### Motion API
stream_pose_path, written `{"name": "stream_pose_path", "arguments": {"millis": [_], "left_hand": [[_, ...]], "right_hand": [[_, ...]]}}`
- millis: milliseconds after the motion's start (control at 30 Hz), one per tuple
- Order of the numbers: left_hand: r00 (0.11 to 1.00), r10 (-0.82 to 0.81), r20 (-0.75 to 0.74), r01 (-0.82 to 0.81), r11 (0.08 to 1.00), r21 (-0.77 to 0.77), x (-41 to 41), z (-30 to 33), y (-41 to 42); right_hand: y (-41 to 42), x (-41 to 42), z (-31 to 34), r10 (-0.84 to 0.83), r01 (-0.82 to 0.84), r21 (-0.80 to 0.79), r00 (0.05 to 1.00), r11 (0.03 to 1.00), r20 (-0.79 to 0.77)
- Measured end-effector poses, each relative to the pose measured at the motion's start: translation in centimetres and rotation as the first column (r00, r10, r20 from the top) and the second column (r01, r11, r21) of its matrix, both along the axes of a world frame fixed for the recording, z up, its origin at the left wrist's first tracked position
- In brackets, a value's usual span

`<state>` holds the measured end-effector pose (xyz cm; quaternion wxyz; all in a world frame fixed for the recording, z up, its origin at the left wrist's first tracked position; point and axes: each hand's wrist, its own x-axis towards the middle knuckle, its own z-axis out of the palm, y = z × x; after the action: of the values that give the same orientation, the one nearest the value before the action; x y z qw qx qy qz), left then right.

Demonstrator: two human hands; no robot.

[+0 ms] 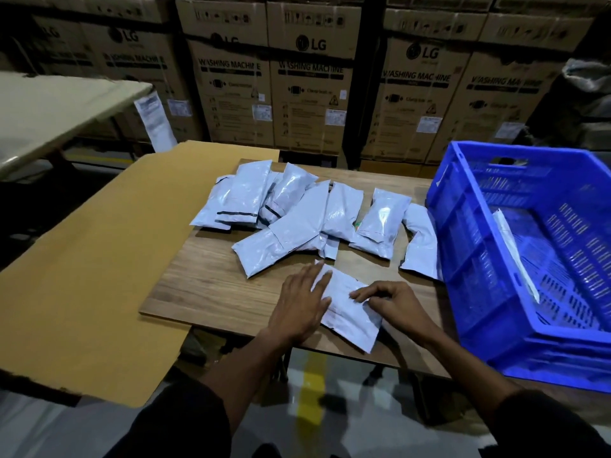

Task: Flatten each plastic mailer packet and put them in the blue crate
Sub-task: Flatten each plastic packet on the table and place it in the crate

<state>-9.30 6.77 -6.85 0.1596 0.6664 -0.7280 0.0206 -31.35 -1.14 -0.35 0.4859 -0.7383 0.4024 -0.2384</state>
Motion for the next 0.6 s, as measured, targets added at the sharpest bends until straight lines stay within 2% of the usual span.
{"name": "stream_pose_path", "arguments": {"millis": [33, 100, 133, 200, 300, 400, 467, 600], "left_hand": [[0.999, 0.007, 0.039, -0.008, 0.999, 0.044, -0.2, -0.6, 0.0], [0.997, 0.019, 0.072, -0.023, 0.998, 0.052, -0.5, -1.5, 0.0], [0.998, 0.015, 0.069, -0.016, 1.000, 0.022, -0.8, -1.5, 0.0], [0.999, -0.007, 0.044, 0.009, 0.999, -0.048, -1.3, -1.0, -0.3], [0.998, -0.059, -0.030, 0.057, 0.997, -0.042, -1.9, -0.3, -1.8], [0.991, -0.104, -0.083, 0.111, 0.990, 0.090, -1.7, -0.5, -3.0], [0.988, -0.135, -0.071, 0.144, 0.978, 0.147, -1.3, -1.0, -3.3], [0.985, -0.156, -0.076, 0.167, 0.971, 0.170, -0.5, -1.5, -3.1]], "right_hand": [[-0.6, -0.5, -0.4, 0.002, -0.009, -0.059, 0.994, 0.998, -0.105], [-1.1, -0.7, -1.4, -0.045, -0.061, -0.328, 0.951, 0.943, -0.306], [-1.0, -0.7, -1.9, -0.084, -0.083, -0.437, 0.933, 0.896, -0.351], [-0.3, 0.5, -2.8, -0.116, -0.106, -0.544, 0.927, 0.832, -0.358], [0.9, 3.0, -4.5, -0.106, -0.208, -0.560, 0.873, 0.802, -0.476], [1.9, 4.2, -6.7, -0.081, -0.299, -0.490, 0.784, 0.819, -0.615], [2.0, 4.0, -7.5, -0.096, -0.326, -0.489, 0.747, 0.809, -0.657], [1.5, 3.1, -7.2, -0.063, -0.403, -0.480, 0.712, 0.779, -0.699]]}}
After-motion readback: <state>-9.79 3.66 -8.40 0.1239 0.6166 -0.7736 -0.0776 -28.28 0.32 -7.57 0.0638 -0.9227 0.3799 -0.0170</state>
